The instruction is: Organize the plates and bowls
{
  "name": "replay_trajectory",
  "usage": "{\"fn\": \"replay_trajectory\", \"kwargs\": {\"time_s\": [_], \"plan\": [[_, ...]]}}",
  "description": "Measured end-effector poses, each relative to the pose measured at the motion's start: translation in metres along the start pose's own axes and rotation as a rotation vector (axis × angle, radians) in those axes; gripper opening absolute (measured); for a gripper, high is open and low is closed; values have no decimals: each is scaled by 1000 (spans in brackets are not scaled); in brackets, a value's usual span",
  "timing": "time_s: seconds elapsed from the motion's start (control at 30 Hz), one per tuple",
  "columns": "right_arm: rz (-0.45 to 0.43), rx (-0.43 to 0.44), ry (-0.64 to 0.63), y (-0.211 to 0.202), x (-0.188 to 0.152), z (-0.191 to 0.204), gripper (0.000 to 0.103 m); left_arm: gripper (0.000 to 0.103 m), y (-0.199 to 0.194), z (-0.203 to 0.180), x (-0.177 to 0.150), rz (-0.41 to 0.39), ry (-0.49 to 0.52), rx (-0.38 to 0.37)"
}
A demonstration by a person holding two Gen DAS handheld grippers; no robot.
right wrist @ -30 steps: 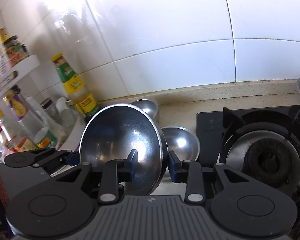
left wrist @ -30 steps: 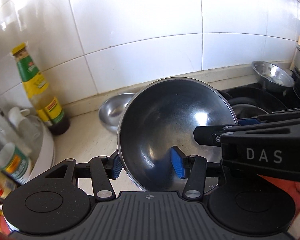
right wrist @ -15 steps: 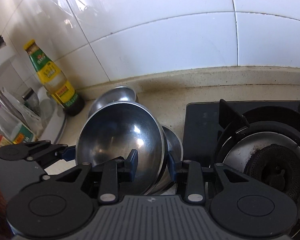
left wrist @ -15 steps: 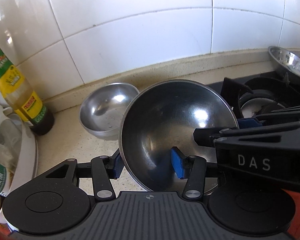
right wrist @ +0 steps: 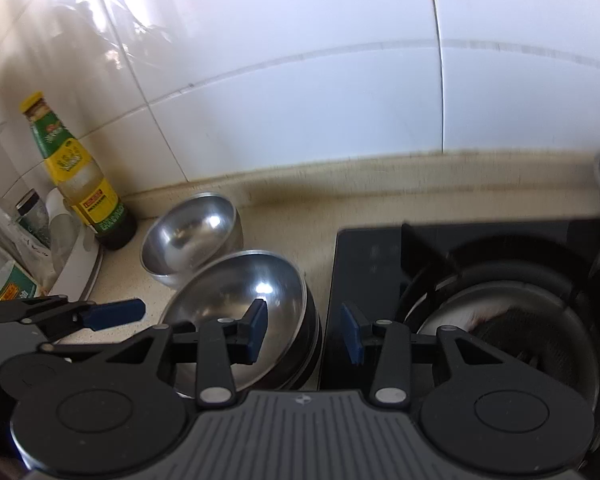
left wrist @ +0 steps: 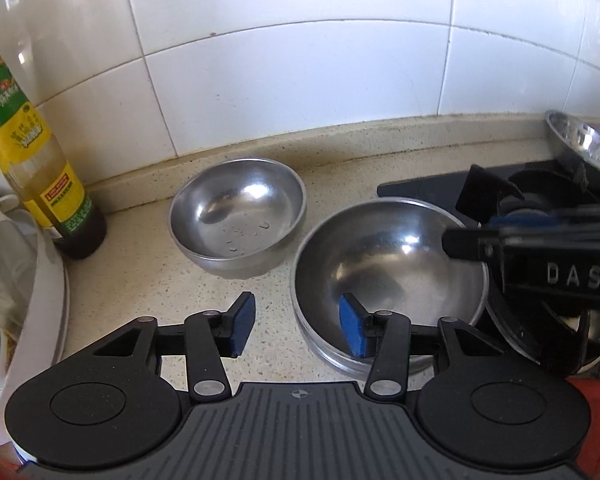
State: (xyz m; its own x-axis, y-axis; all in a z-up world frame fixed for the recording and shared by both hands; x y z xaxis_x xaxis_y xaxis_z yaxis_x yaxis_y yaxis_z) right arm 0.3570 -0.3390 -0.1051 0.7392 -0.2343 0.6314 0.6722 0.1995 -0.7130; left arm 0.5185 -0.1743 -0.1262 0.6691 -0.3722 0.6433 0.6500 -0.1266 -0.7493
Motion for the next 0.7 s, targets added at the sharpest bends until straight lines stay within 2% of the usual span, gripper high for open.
{"fn": "replay_trajectory", "kwargs": {"time_s": [0.17,0.33,0.37,0.43,0.53,0.7], "plan": [[64,34,39,18,-11,3,42,63,7,11,-2,21,-58,-46],[105,55,65,32,-15,1,43,58,26,5,-5,69,-67,-83],[108,60,56,33,-16,2,40,55,31,4,-7,90,-79,-101],[115,63,50,33,-17,4,39,53,37,3,-10,111,-110,-137],[131,79,53,31,-20,9,37,45,32,1,-13,109,-91,-147],[162,162,57,29,-31,33,36,50,16,15,-27,96,-65,-91]]}}
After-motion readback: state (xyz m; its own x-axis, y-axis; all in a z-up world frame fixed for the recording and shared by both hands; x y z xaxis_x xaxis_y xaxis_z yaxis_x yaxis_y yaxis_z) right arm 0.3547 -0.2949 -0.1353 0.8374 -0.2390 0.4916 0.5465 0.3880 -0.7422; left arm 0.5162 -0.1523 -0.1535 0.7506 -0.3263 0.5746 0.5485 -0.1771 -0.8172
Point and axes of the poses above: each gripper's, at about its wrist camera, not at the fingertips, and y roughly the way its jaws point, z to its left, x to its top, the point moved 10 cm from there along y, roughly the way its jaws point, and after that the axes turned 7 degrees about x, right-handed, at the moved point
